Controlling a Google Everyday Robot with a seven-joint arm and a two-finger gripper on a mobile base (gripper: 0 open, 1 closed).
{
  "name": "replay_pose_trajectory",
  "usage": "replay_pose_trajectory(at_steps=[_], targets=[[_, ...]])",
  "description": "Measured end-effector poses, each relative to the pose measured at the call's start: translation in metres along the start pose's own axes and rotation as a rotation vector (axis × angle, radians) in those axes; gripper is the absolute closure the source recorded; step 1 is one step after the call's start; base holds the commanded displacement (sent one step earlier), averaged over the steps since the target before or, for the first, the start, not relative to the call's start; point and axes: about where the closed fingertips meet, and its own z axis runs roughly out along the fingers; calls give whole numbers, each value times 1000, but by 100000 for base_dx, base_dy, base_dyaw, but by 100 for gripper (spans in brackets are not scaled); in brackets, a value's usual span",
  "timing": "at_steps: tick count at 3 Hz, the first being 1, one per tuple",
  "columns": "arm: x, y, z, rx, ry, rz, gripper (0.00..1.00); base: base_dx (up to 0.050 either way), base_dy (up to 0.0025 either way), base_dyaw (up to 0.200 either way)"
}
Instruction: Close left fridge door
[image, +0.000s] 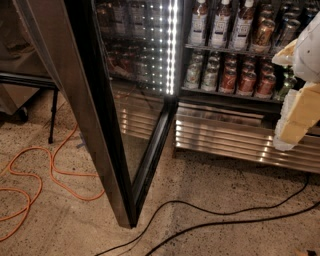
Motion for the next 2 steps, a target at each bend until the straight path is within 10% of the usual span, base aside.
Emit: replay_pose_trajectory(at_steps=[1,2], targets=[[0,0,0,0,0,0,0,2,-2,9617],[0,0,0,0,0,0,0,-4992,-17,124]])
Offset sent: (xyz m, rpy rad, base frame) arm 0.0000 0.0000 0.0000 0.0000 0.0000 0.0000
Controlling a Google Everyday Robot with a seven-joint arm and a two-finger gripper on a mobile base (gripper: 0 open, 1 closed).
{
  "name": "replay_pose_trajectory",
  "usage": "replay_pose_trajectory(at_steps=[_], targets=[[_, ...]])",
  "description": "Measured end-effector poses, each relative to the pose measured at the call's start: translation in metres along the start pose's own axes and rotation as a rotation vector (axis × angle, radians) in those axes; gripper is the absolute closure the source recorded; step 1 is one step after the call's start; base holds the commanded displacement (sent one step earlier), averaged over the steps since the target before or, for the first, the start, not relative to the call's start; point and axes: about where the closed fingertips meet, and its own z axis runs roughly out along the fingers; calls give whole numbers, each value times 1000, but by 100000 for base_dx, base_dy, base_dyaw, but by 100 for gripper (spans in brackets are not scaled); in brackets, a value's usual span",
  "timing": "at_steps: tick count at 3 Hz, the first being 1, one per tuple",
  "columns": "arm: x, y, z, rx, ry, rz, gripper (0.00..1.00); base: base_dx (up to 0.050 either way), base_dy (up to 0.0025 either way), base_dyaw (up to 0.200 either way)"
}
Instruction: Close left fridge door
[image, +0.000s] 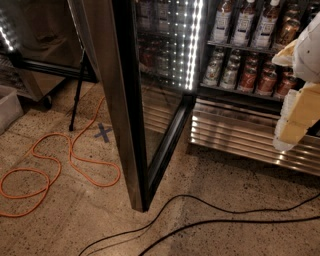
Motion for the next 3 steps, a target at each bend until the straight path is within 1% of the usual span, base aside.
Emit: replay_pose_trajectory(at_steps=[2,3], targets=[[0,0,0,0,0,0,0,-5000,-1,8],[0,0,0,0,0,0,0,0,0,0]])
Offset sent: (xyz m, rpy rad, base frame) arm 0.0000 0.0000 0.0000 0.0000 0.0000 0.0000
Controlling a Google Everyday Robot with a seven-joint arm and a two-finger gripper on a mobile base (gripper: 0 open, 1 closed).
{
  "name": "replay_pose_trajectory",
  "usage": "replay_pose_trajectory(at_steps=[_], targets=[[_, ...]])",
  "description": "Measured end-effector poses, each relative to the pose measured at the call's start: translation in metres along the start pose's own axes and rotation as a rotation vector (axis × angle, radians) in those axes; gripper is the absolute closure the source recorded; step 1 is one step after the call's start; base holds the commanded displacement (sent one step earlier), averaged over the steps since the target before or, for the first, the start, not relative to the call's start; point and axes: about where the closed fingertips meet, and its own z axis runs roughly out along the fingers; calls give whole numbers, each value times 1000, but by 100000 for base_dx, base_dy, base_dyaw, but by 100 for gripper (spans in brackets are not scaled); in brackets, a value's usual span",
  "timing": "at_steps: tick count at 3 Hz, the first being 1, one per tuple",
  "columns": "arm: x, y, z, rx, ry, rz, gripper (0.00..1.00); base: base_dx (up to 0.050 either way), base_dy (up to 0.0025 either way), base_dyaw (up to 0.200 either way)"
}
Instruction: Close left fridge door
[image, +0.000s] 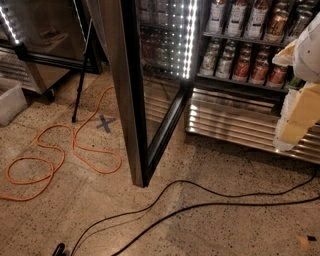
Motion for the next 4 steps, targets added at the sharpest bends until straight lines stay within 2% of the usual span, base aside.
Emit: replay_pose_trajectory(at_steps=[1,2,3,4], targets=[[-6,-3,5,-4,6,1,0,0,0,0],[-22,8,26,-25,-11,-9,0,0,0,0],[-49,54,52,-57,-74,-42,0,0,0,0],[-65,92,77,-100,-115,-59,0,0,0,0]])
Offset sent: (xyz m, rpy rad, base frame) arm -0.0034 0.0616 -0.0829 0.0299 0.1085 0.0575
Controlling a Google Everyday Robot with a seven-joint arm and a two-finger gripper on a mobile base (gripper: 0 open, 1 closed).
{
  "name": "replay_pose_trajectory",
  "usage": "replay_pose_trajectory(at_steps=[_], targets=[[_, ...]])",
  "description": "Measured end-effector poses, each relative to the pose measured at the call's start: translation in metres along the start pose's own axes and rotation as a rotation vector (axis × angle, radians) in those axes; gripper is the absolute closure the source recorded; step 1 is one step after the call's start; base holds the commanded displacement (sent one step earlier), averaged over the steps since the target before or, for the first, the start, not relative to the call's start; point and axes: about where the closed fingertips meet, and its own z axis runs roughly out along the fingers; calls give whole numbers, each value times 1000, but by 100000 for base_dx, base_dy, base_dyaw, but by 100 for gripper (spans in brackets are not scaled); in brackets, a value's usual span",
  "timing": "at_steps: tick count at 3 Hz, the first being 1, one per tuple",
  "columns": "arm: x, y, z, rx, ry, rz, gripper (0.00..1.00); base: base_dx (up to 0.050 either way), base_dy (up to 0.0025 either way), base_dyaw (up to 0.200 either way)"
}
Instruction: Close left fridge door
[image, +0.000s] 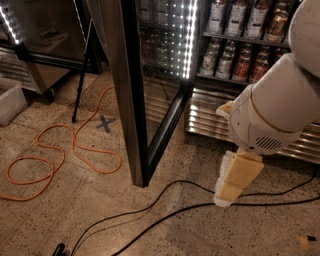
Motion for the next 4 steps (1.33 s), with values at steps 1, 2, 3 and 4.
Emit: replay_pose_trajectory(at_steps=[1,2,3,4], targets=[[0,0,0,0,0,0,0,0,0,0],[-32,-2,29,-63,18,-49,0,0,0,0],[-32,-2,29,-63,18,-49,0,0,0,-19802],[-32,-2,29,-63,18,-49,0,11,-19,-18983]])
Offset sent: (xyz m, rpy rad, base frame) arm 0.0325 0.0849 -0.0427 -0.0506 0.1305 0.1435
